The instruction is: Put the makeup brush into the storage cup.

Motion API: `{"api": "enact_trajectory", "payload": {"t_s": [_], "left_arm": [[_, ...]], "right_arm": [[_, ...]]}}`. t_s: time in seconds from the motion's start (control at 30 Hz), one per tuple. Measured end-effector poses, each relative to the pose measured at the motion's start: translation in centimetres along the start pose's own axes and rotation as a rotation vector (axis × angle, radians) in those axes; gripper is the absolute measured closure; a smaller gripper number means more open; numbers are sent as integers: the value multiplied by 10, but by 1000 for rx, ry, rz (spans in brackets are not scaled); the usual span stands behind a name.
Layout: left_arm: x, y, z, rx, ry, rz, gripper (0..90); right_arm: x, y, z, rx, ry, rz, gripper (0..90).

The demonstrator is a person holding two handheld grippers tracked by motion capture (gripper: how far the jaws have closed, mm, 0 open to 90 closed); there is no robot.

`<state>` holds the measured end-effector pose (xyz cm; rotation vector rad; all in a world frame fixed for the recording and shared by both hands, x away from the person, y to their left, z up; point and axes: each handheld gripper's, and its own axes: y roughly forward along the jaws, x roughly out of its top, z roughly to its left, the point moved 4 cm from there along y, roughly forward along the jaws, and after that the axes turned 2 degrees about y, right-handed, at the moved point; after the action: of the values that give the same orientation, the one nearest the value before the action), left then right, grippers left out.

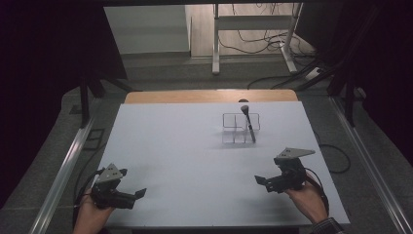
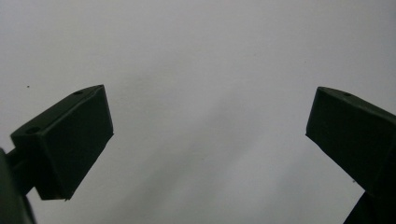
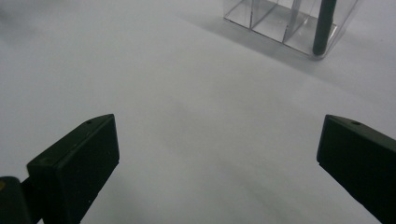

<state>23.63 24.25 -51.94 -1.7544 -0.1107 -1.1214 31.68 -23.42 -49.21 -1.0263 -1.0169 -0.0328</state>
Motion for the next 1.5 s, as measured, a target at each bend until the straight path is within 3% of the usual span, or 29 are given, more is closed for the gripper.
{"api": "enact_trajectory", "payload": {"t_s": [1.5], "left_arm": [[1,0,1,2,0,-3,11]], "right_arm": [[-38,-43,-6,-89,19,8,0]]}}
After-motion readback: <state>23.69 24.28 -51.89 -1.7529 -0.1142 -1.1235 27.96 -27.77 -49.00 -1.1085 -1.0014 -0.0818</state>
